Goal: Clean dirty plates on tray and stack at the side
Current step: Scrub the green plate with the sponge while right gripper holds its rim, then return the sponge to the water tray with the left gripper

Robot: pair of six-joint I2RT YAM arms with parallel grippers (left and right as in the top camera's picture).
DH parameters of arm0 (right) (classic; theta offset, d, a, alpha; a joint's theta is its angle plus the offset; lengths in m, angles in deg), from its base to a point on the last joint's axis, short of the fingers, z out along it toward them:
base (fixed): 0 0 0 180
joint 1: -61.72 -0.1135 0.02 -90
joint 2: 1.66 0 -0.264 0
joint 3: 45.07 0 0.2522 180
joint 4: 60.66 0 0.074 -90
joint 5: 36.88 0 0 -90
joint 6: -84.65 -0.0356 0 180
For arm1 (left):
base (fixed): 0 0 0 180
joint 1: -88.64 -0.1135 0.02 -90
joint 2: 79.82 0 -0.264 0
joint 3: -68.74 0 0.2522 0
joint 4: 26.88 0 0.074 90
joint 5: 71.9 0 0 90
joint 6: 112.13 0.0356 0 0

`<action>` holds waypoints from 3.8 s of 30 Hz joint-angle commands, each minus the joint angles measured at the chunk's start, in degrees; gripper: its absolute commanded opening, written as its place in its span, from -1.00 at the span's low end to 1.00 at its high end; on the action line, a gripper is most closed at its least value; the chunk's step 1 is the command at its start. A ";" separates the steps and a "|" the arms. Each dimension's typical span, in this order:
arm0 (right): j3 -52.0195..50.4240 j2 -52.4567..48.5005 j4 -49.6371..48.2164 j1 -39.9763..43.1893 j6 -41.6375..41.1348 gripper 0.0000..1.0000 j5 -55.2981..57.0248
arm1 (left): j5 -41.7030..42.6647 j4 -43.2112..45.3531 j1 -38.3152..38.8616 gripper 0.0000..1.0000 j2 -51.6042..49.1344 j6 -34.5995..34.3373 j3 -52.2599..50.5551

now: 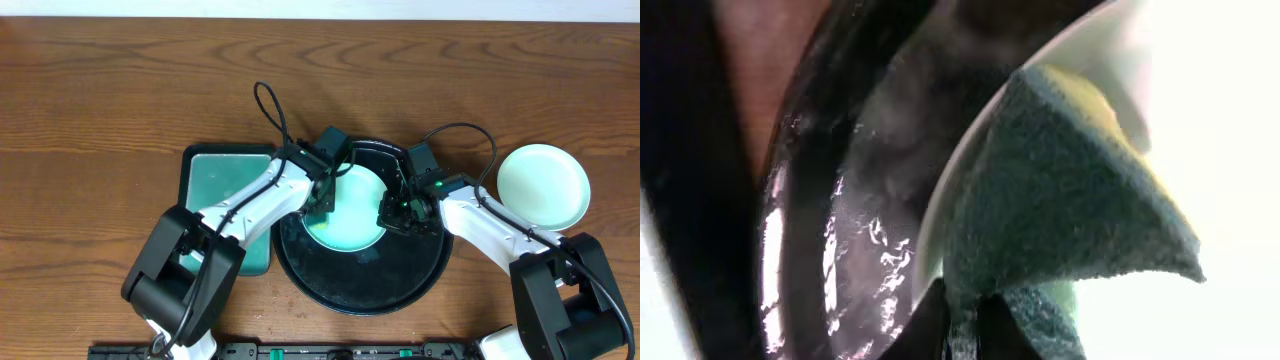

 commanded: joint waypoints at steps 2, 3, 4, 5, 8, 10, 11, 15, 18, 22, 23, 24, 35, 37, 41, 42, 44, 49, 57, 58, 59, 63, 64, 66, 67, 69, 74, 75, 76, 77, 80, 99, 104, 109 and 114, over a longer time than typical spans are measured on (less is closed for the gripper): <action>-1.57 -2.51 1.81 -0.24 1.18 -0.98 3.74 | 19.08 10.56 -1.57 -0.86 -3.02 0.83 0.02; -1.57 -2.51 1.84 -0.24 1.18 -0.98 3.74 | 23.15 12.90 -1.29 -0.85 -3.56 0.15 0.02; -1.57 -2.51 1.86 -0.24 1.18 -0.98 3.74 | 26.86 15.34 -0.94 -0.85 -4.52 -0.57 0.02; -1.57 -2.51 1.90 -0.24 1.18 -0.98 3.76 | 29.33 17.00 -0.61 -0.85 -5.38 -1.18 0.02; -1.57 -2.51 2.01 -0.24 1.18 -0.98 3.76 | 35.69 20.63 0.48 -0.86 -8.13 -2.14 0.04; -1.57 -2.51 2.03 -0.24 1.18 -0.98 3.74 | 40.96 22.73 1.14 -0.85 -9.70 -2.14 0.04; -1.57 -2.51 2.05 -0.26 1.18 -0.98 3.76 | 42.75 23.54 1.49 -0.85 -10.10 -2.12 0.04; -1.57 -2.51 2.03 -0.46 1.18 -0.98 3.78 | 46.71 25.29 3.52 -0.85 -10.27 -2.08 0.04; -1.57 -2.51 2.03 -0.46 1.20 -0.98 3.78 | 46.71 25.18 4.37 -0.85 -10.27 -1.55 0.04; -1.57 -2.51 2.01 -0.46 1.38 -0.97 3.78 | 41.77 24.81 3.56 -0.85 -10.25 -1.22 0.04; -1.57 -2.51 2.01 -0.46 1.38 -0.97 3.78 | 38.42 24.37 3.04 -0.86 -10.19 -1.22 0.09; -1.57 -2.51 2.01 -0.46 1.38 -0.97 3.76 | 33.83 23.41 2.36 -0.85 -10.12 -1.27 0.22; -1.57 -2.51 1.79 -0.50 2.08 -0.98 3.80 | -5.05 2.47 -5.29 -0.85 -10.03 1.20 9.79; -1.57 -2.51 1.77 -0.50 2.21 -0.98 3.78 | -7.50 -0.92 -5.33 -0.86 -10.03 1.20 11.04; -1.57 -2.51 1.77 -0.48 2.21 -0.98 3.78 | -8.22 -6.23 -5.33 -0.86 -10.03 1.20 11.80; -1.57 -2.51 1.77 -0.50 2.21 -0.98 3.78 | -8.22 -7.54 -5.33 -0.86 -10.03 1.18 11.78; -1.57 -2.51 1.79 -0.50 2.21 -0.98 3.78 | -8.02 -9.40 -5.33 -0.85 -10.03 1.16 11.78; -1.57 -2.51 1.75 -0.48 2.21 -0.98 3.78 | 8.98 -9.40 -4.92 -0.86 -10.05 2.80 11.28; -1.57 -2.51 1.77 -0.50 2.21 -0.98 3.76 | 33.33 0.02 1.64 -0.86 -10.05 6.36 8.15; -1.57 -2.51 1.77 -0.48 2.21 -0.98 3.76 | 33.29 0.11 3.69 -0.85 -10.05 6.34 8.15; -1.57 -2.51 1.77 -0.48 2.21 -0.98 3.76 | 33.29 -0.04 4.48 -0.86 -10.05 6.34 8.15; -1.57 -2.51 1.79 -0.48 2.21 -0.98 3.76 | 32.63 -1.29 6.25 -0.86 -10.05 5.42 8.15; -1.57 -2.51 1.79 -0.48 2.21 -0.98 3.78 | 31.43 -2.03 6.25 -0.85 -10.05 4.17 8.15; -1.57 -2.51 1.79 -0.48 2.21 -0.98 3.76 | 26.01 -4.76 6.01 -0.86 -10.05 0.44 8.15; -1.57 -2.51 1.81 -0.48 2.21 -0.98 3.76 | 22.88 -6.27 5.79 -0.86 -10.05 -0.98 8.15; -1.57 -2.51 1.79 -0.48 2.21 -0.97 3.76 | 16.37 -9.22 5.27 -0.86 -10.05 -3.26 8.15; -1.57 -2.51 1.79 -0.48 2.21 -0.98 3.76 | -3.21 -15.41 3.48 -0.85 -10.01 -6.84 8.39; -1.57 -2.51 1.77 -0.48 2.21 -0.98 3.76 | -6.12 -16.46 3.04 -0.86 -10.01 -7.06 8.66; -1.57 -2.51 1.77 -0.50 2.21 -0.98 3.76 | -8.55 -17.55 2.60 -0.85 -10.01 -7.06 9.16; -1.57 -2.51 1.79 -0.48 2.21 -0.98 3.76 | -10.19 -18.56 2.21 -0.86 -10.01 -7.06 9.73; -1.57 -2.51 1.79 -0.48 2.21 -0.98 3.76 | -13.42 -22.21 0.81 -0.86 -9.99 -7.04 12.52; -1.57 -2.54 -0.50 -0.50 16.61 -0.98 3.80 | -7.74 -30.12 -15.23 -0.85 14.43 0.31 15.34; -1.57 -2.54 -1.57 -0.50 17.46 -0.96 3.78 | -7.23 -23.56 -21.16 -0.85 14.19 3.08 3.76; -1.57 -2.54 -1.86 -0.52 18.56 -0.78 3.56 | -0.17 -10.67 -25.99 -0.84 14.19 6.45 -9.42; -1.57 -2.54 -3.06 -1.38 19.82 -0.43 3.58 | 5.35 -9.90 -29.64 -0.42 14.73 8.70 -10.60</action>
